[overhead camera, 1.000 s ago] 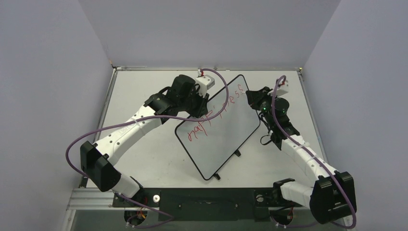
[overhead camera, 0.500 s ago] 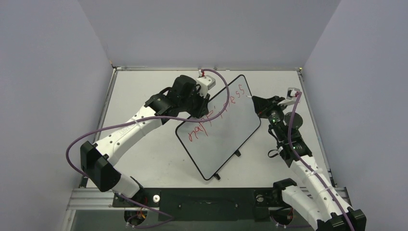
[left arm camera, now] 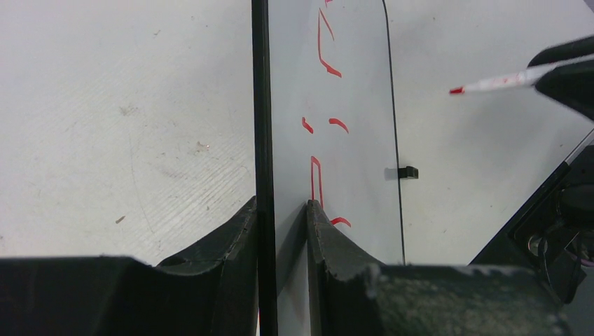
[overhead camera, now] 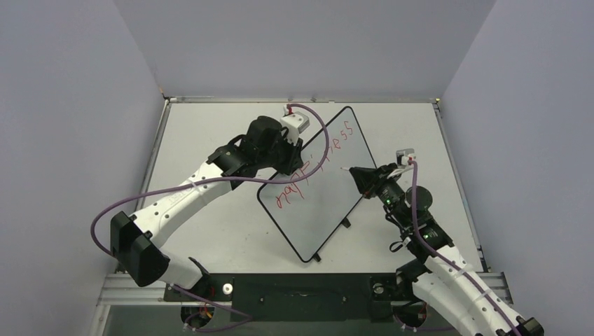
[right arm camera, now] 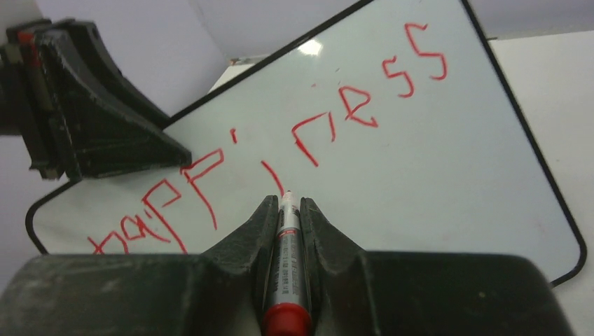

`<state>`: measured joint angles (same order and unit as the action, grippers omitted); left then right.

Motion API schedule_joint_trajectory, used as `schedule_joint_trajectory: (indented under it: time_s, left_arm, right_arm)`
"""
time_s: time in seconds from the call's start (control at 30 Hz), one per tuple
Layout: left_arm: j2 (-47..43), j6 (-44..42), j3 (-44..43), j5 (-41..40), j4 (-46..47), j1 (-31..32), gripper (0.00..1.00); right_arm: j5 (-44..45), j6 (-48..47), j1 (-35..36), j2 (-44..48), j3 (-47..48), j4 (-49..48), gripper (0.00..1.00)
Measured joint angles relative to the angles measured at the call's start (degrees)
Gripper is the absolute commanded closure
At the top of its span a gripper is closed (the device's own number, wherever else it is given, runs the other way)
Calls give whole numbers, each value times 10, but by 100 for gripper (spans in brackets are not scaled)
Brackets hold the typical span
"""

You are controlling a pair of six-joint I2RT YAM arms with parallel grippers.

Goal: Write a sentence on the whiteboard

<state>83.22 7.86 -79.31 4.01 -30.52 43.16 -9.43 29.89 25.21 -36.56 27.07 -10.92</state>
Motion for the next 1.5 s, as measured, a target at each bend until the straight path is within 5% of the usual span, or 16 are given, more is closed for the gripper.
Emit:
schedule_joint_trajectory:
  time_s: [0.6,1.5]
  left_arm:
    - [-29,8,45,-3,43,0,100]
    - [-28,9,12,-14,-26,4,100]
  right_arm:
    - [-7,-59,206,13,-85,-59,100]
    - [10,-110,364,-114,-101,-176,100]
